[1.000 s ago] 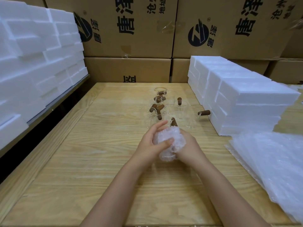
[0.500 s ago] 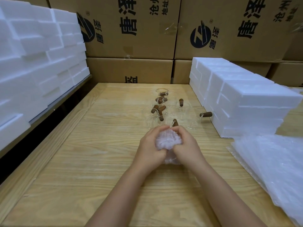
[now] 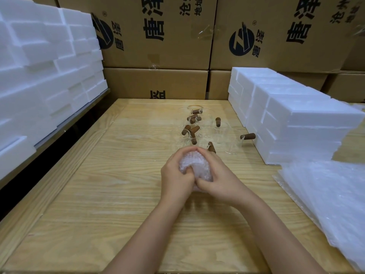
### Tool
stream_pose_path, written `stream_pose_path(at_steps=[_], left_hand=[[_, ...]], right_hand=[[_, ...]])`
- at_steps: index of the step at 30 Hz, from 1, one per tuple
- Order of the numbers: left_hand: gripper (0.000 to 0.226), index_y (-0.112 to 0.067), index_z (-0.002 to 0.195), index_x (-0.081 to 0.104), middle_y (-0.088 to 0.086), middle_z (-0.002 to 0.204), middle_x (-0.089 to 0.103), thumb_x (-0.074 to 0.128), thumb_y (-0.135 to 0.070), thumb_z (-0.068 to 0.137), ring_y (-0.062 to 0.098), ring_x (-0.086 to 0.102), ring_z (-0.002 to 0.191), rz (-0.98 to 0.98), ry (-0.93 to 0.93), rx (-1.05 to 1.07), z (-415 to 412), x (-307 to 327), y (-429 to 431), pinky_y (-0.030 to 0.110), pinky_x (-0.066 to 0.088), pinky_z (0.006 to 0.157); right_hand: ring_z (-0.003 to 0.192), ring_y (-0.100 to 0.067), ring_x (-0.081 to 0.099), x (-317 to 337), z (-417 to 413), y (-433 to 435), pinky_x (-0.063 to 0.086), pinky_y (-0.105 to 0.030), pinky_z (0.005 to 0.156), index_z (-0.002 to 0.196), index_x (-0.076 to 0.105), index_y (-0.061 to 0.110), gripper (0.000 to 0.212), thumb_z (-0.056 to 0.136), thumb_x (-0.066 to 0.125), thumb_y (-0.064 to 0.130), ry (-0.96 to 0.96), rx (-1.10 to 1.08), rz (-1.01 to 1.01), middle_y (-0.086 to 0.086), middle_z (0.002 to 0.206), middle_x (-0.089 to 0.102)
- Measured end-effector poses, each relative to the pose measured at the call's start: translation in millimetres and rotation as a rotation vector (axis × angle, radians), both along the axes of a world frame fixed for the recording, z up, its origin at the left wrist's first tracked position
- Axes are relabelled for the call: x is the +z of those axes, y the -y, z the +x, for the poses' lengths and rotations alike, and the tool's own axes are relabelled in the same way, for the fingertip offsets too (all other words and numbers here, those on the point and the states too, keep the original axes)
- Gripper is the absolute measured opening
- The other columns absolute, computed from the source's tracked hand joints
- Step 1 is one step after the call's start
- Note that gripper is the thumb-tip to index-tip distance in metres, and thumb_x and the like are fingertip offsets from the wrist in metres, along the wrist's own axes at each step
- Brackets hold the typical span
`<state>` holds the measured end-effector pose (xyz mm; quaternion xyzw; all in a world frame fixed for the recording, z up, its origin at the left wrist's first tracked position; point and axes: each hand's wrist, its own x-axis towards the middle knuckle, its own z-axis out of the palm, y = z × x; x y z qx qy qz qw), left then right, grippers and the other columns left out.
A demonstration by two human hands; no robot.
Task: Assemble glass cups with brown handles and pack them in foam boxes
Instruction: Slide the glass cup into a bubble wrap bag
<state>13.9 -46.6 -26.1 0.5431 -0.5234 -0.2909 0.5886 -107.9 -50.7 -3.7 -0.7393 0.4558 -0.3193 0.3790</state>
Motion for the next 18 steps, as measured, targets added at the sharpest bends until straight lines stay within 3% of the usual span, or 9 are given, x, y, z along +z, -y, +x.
stream_pose_path(at_steps=[3, 6, 8, 10, 13, 15, 18], left_hand=[[0.063, -0.045, 0.094, 0.066, -0.017, 0.107, 0.068, 0.049, 0.013, 0.076, -0.001, 0.060, 0.105, 0.024, -0.037, -0.031, -2, 1, -1, 0.012, 0.047, 0.089], [0.049, -0.036, 0.106, 0.066, -0.013, 0.113, 0.067, 0.057, 0.001, 0.075, -0.001, 0.059, 0.108, 0.017, -0.043, -0.156, -3, 4, -5, 0.019, 0.048, 0.094], [0.045, -0.033, 0.113, 0.064, -0.013, 0.118, 0.064, 0.060, -0.010, 0.074, 0.001, 0.058, 0.111, 0.030, -0.067, -0.255, -5, 5, -7, 0.022, 0.048, 0.095], [0.046, -0.034, 0.115, 0.063, -0.015, 0.118, 0.063, 0.058, -0.004, 0.081, 0.003, 0.058, 0.113, 0.052, -0.049, -0.256, -6, 5, -7, 0.024, 0.048, 0.097], [0.059, -0.044, 0.109, 0.059, -0.007, 0.110, 0.066, 0.048, 0.007, 0.081, 0.007, 0.064, 0.094, 0.081, -0.015, -0.117, -4, 3, -5, 0.021, 0.052, 0.082], [0.061, -0.050, 0.103, 0.054, 0.006, 0.097, 0.067, 0.047, 0.006, 0.079, 0.020, 0.063, 0.072, 0.133, -0.073, -0.034, 0, 3, -2, 0.033, 0.054, 0.068], [0.043, -0.047, 0.102, 0.048, 0.013, 0.095, 0.066, 0.058, -0.014, 0.077, 0.030, 0.065, 0.078, 0.166, -0.118, -0.027, 4, 0, 1, 0.040, 0.055, 0.070]], right_hand=[[0.125, -0.004, 0.043, -5, 4, 2, 0.037, -0.016, 0.100, 0.140, 0.040, 0.029, 0.068, 0.080, 0.060, 0.005, -0.004, -0.105, -0.061, 0.011, 0.136, 0.046], [0.106, 0.001, 0.052, -8, 5, 3, 0.038, -0.002, 0.079, 0.120, 0.050, 0.039, 0.061, 0.075, 0.054, -0.002, 0.058, -0.252, -0.094, 0.019, 0.115, 0.056], [0.094, 0.008, 0.055, -8, 2, 5, 0.038, 0.000, 0.068, 0.112, 0.053, 0.042, 0.060, 0.073, 0.053, -0.004, 0.102, -0.318, -0.081, 0.021, 0.107, 0.059], [0.086, 0.014, 0.055, -7, -1, 5, 0.041, -0.001, 0.061, 0.116, 0.054, 0.038, 0.061, 0.072, 0.053, -0.004, 0.114, -0.318, -0.046, 0.020, 0.104, 0.059], [0.078, 0.010, 0.057, -3, -5, 6, 0.043, -0.006, 0.061, 0.124, 0.047, 0.040, 0.063, 0.076, 0.058, 0.000, 0.121, -0.174, 0.029, 0.025, 0.106, 0.052], [0.075, 0.002, 0.057, 0, -6, 5, 0.043, -0.009, 0.058, 0.124, 0.045, 0.041, 0.060, 0.080, 0.060, 0.003, 0.198, -0.124, 0.089, 0.021, 0.111, 0.050], [0.081, -0.004, 0.061, 2, -6, 5, 0.048, -0.017, 0.060, 0.112, 0.051, 0.039, 0.044, 0.084, 0.061, 0.006, 0.240, -0.200, 0.067, 0.011, 0.112, 0.055]])
